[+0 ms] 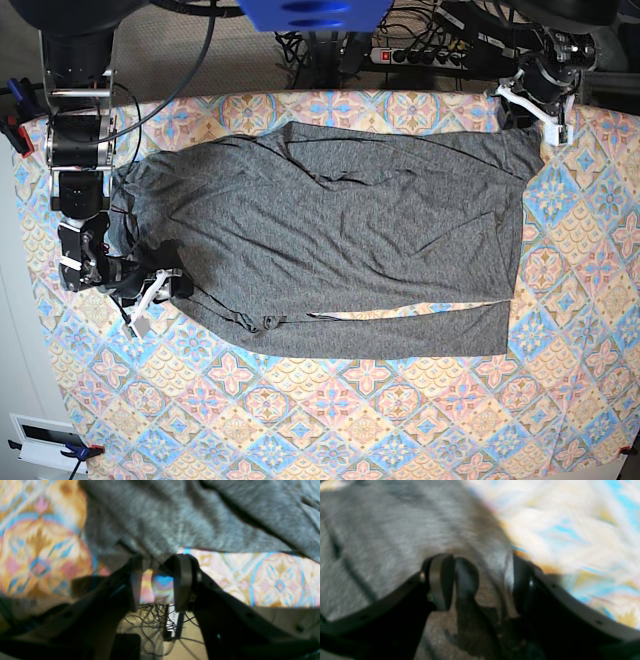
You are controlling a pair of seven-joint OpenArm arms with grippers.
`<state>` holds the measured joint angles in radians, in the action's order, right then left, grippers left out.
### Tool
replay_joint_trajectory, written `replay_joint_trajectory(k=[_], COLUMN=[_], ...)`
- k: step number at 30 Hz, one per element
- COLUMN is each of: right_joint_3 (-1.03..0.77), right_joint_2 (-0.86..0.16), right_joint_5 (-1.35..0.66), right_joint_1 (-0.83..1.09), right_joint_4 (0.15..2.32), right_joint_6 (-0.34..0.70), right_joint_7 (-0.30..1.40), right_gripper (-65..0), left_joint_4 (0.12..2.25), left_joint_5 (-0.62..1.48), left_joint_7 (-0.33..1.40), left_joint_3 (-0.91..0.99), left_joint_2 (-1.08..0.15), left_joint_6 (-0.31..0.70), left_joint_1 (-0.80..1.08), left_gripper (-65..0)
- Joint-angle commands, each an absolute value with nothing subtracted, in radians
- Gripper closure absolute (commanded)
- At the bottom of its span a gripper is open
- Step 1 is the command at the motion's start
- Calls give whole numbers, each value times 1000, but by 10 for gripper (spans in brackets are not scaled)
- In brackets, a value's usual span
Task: Layout the t-shirt on the table in an organized manner, then fold the t-shirt properly
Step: 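Move the right gripper along the shirt's side to its hem corner, then move the left gripper to the other hem corner and grasp it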
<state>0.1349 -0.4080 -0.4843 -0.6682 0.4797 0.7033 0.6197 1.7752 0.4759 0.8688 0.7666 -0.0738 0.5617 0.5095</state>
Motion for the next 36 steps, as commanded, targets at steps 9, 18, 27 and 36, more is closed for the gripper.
replay_joint_trajectory(k=[9,18,27,36], right_joint_3=[220,266,266,268], right_joint_2=[-438,-435,-435,-389], right_joint_5=[-478,-473,-472,-472], right_joint_1=[-691,-690,-687,-685], right_joint_4=[489,489,489,489], right_joint_6=[698,698,698,698], right_joint_7=[622,618,595,590], right_gripper=[-293,-10,0,0], left_joint_4=[1793,1949,1954,1428], left_joint_5=[490,503,766,750], left_joint_7=[857,858,1141,1287], left_joint_3=[811,863,1178,1061], left_joint_2=[-62,-45,-136,-254], left_joint_6=[564,564,564,463], left_joint_1=[518,516,260,-171], left_gripper=[-209,-209,-209,-209])
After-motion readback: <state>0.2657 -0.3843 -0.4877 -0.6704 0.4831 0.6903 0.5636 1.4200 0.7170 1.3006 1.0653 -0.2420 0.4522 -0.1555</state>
